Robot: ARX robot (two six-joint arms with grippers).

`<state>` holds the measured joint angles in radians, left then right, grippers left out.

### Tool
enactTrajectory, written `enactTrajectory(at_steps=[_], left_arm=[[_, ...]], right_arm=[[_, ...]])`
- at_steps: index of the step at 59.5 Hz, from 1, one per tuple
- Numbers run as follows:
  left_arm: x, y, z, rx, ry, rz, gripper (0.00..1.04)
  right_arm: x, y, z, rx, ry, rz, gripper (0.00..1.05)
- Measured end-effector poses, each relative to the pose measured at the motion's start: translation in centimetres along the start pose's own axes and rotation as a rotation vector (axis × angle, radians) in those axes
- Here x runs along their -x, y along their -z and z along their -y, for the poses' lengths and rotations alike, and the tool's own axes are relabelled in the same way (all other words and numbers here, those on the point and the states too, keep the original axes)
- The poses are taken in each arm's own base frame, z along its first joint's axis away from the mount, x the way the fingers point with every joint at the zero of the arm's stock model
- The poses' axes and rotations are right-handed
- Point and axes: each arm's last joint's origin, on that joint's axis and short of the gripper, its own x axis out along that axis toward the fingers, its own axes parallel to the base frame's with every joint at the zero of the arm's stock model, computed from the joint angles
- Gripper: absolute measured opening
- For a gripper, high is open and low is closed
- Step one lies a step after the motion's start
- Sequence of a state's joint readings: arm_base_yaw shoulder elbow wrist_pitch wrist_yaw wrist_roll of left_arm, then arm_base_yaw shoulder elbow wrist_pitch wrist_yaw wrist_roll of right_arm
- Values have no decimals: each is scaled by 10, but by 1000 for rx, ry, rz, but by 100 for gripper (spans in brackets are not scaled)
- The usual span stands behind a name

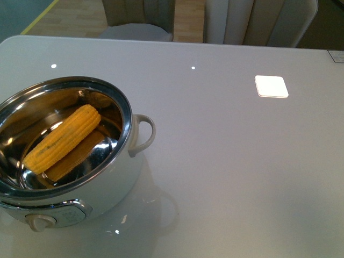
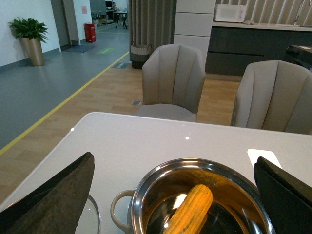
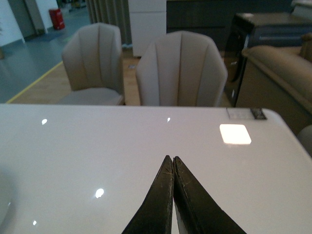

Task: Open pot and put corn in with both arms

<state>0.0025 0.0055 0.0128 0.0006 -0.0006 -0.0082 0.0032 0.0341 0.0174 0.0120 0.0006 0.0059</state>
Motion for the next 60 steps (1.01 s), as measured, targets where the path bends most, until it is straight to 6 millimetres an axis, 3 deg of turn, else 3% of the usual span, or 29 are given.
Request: enactTrajectory(at_steps=[18,50,60], left_arm=[[0,0,0,0,0,0,98],[0,0,0,0,0,0,98],[0,0,0,0,0,0,98]], right_arm=[[2,-1,0,0,0,17,2],[2,-1,0,1,0,18,94],[2,-1,0,1,0,18,96]])
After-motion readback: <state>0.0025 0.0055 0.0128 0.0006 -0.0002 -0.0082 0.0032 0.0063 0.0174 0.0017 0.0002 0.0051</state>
